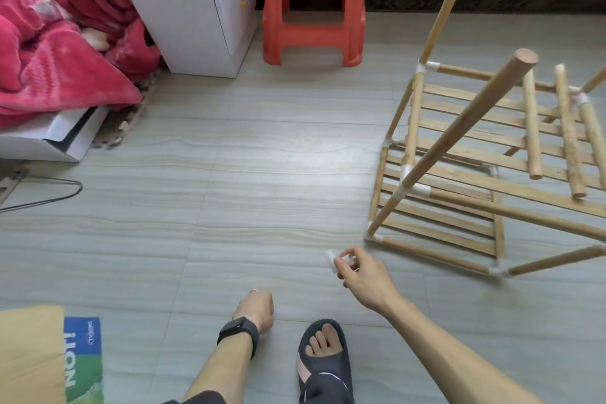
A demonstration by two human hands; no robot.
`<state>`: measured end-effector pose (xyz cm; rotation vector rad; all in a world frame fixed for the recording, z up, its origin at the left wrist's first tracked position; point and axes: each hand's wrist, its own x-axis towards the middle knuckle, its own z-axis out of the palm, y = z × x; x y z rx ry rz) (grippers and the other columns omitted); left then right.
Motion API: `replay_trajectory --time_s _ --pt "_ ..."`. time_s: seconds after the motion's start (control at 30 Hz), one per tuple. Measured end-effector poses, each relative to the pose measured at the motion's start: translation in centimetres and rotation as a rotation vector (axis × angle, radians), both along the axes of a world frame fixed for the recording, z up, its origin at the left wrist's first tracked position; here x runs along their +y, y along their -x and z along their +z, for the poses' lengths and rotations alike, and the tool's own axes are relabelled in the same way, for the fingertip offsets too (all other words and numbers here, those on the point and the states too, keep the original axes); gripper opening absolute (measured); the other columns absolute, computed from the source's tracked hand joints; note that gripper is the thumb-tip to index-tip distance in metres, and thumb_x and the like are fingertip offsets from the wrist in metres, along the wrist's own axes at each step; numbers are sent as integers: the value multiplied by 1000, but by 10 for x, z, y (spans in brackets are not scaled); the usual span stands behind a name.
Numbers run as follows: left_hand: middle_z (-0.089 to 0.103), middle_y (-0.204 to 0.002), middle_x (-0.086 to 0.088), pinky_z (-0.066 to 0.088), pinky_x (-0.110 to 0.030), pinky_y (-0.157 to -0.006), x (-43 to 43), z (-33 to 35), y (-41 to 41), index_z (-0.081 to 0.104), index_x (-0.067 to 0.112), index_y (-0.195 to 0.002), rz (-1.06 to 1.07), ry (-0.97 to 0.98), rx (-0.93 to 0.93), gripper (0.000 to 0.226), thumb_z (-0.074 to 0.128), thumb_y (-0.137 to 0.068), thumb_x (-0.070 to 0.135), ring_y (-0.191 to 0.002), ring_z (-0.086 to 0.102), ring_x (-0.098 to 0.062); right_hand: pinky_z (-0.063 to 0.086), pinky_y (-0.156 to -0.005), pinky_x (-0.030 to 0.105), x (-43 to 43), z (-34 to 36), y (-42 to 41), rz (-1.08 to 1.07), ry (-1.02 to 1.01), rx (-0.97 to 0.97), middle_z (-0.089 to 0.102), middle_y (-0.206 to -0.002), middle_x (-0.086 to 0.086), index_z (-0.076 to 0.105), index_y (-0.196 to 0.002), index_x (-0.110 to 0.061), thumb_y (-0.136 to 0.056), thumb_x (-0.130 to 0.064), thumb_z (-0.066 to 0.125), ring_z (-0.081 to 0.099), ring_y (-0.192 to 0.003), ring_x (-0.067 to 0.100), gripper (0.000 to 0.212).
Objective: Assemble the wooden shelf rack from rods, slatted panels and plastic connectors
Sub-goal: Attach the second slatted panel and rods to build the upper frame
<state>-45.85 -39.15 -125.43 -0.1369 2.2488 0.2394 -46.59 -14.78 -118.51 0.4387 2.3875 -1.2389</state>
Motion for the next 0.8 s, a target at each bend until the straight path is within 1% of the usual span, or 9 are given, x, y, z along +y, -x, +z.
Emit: replay_trajectory --time_s 0.1,0.17,0.33,0.4,0.5,0.57,0.63,0.7,0.8 --pt "70 -100 -8 57 -30 -80 3 18 29 64 17 -93 249 -254 -14 16 58 -88 2 -81 67 -22 56 -82 40 15 22 1 -25 -31 15 72 -80 -6 61 -96 -30 -96 -45 57 69 -85 16 15" --pt "68 -90 -12 58 -32 -70 12 47 54 64 12 -90 395 -464 -6 17 63 -88 -4 -69 63 -21 56 -80 41 28 40 2 -19 -87 28 71 -83 -4 61 -93 -25 -94 -47 56 68 -85 18 23" --pt "74 -104 -13 59 -26 -73 51 156 103 69 9 -108 520 -981 -3 25 72 -88 -5 -87 74 -17 45 -64 33 61 101 7 35 -205 63 64 -78 -5 53 -79 -16 -96 -65 47 63 -75 20 52" --pt "76 -106 -13 59 -26 -76 70 205 107 69 8 -113 501 -1134 -17 30 73 -87 -6 -97 74 -18 36 -57 26 75 130 6 65 -247 81 61 -77 -8 54 -78 -19 -96 -69 43 56 -71 10 54" --pt "76 -109 -13 59 -27 -79 95 272 98 68 7 -113 411 -1285 -40 34 75 -82 -5 -102 73 -22 36 -55 27 95 177 3 124 -284 73 63 -80 -5 57 -82 -19 -96 -63 49 55 -71 12 47" --pt "75 -110 -13 59 -28 -78 109 310 88 69 8 -107 321 -1345 -39 33 78 -76 -2 -99 72 -24 48 -56 22 110 209 0 96 -109 42 70 -88 2 59 -89 -16 -97 -51 56 68 -76 19 36" --pt "74 -109 -13 60 -29 -78 123 343 77 71 11 -99 230 -1400 -31 28 79 -76 -3 -96 72 -24 57 -59 27 126 241 -7 26 168 -5 73 -100 14 57 -104 -9 -100 -40 59 75 -76 21 32" --pt "73 -108 -14 60 -32 -79 137 369 66 75 15 -93 161 -1473 -11 25 78 -76 -4 -97 72 -26 57 -58 31 142 269 -15 -21 287 9 70 -106 18 54 -109 -8 -100 -30 58 70 -67 19 24" --pt "73 -109 -13 60 -36 -84 159 397 58 74 15 -93 108 -1561 37 25 80 -73 1 -103 70 -30 47 -48 27 159 299 -26 -65 464 112 69 -103 20 53 -104 -8 -95 -18 59 55 -57 14 15"
